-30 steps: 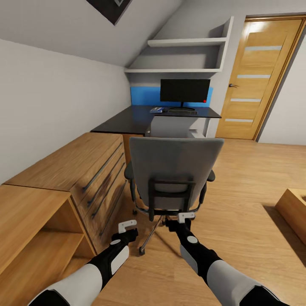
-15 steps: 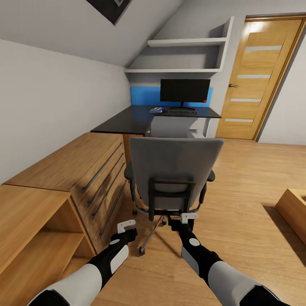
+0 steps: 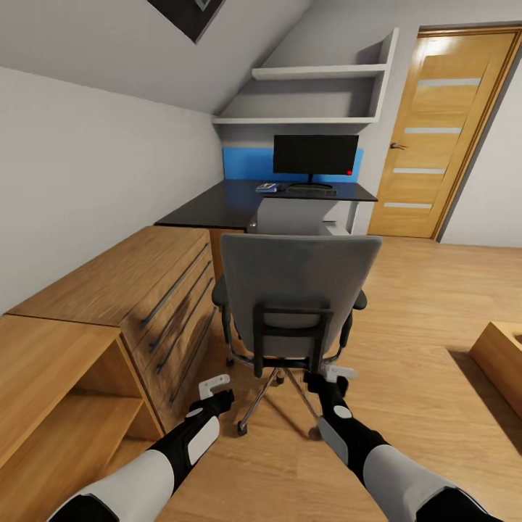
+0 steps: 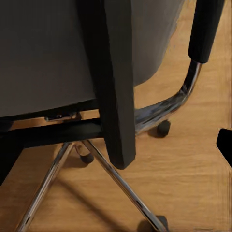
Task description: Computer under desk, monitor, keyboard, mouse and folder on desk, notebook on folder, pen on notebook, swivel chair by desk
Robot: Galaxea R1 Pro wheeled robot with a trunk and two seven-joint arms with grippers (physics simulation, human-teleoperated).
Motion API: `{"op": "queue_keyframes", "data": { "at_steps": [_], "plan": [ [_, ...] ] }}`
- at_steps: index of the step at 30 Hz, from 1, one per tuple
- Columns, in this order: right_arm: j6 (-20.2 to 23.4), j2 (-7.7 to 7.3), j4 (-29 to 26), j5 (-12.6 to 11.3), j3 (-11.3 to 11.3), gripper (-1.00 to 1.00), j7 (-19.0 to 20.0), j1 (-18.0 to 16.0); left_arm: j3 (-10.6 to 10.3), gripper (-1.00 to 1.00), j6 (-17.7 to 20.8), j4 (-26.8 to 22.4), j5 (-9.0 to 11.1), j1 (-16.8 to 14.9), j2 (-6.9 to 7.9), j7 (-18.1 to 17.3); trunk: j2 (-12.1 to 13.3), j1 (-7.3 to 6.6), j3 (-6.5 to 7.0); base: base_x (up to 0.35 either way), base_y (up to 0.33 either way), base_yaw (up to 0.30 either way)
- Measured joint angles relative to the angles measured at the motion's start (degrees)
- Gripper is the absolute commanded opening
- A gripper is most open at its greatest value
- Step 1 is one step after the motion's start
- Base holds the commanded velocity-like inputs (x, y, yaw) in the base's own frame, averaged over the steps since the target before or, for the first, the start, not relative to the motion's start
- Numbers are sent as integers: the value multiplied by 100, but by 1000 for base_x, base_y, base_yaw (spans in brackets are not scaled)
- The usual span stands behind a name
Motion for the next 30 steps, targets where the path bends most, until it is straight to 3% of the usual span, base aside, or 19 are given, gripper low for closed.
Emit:
{"op": "queue_keyframes", "data": {
  "at_steps": [3, 6, 7, 8, 12, 15, 16, 18, 20, 22, 27, 28, 30],
  "plan": [
    [13, -84, 5, -1, -273, 100, -3, 0, -1, 100, 0, 0, -5, 0, 1, -5, 0, 0, 0, 0, 0, 0],
    [15, -195, 8, -10, -353, 100, -12, 0, 1, 100, 0, 1, 1, 0, 3, 7, 0, 0, 0, 0, 0, 0],
    [18, -390, 10, -265, -830, 100, 4, -1, 6, 100, 0, 0, 9, 0, 5, 27, 0, 0, 0, 0, 0, 0],
    [16, -469, 13, -338, -945, 100, 10, -2, 7, 100, 0, 0, 11, 0, 8, 30, 0, 0, 0, 0, 0, 0],
    [20, -654, 6, -460, -1126, 100, 23, -2, 15, 100, 0, 1, 12, 0, 34, 34, 0, 0, 0, 5, 0, 0],
    [17, -746, 5, -796, -1160, 100, 23, -2, 23, 100, -2, 24, 18, 0, 78, 35, 0, -1, 0, 134, -20, 0],
    [6, -847, 8, -1018, -1167, 100, 24, -2, 27, 100, -6, 40, 26, 0, 129, 37, 0, -2, 0, 264, -31, 0],
    [-4, -939, 8, -1203, -1181, 100, 25, -2, 31, 100, -9, 47, 33, 0, 166, 41, 0, -3, 0, 199, -17, 0],
    [-19, -1066, 5, -1646, -1294, 100, 33, -2, 35, 100, -14, 51, 42, 0, 222, 45, 0, -1, 0, 77, -6, 0],
    [-32, -1114, 6, -1816, -1327, 100, 34, -2, 36, 100, -15, 52, 44, 0, 239, 50, 0, -1, 0, 36, -3, 0],
    [-179, -1241, 7, -1993, -1446, 100, 36, -2, 31, 100, -79, 52, 39, 0, 244, 49, 0, -2, 0, 131, -1, 0],
    [-231, -1266, 7, -2022, -1599, 100, 36, -1, 24, 100, -171, 52, 39, 0, 238, 48, 0, -3, 0, 265, 0, 0],
    [-245, -1273, 7, -2030, -1656, 100, 37, -1, 22, 100, -198, 52, 42, 0, 236, 47, 0, -3, 0, 227, 0, 0]
  ]
}}
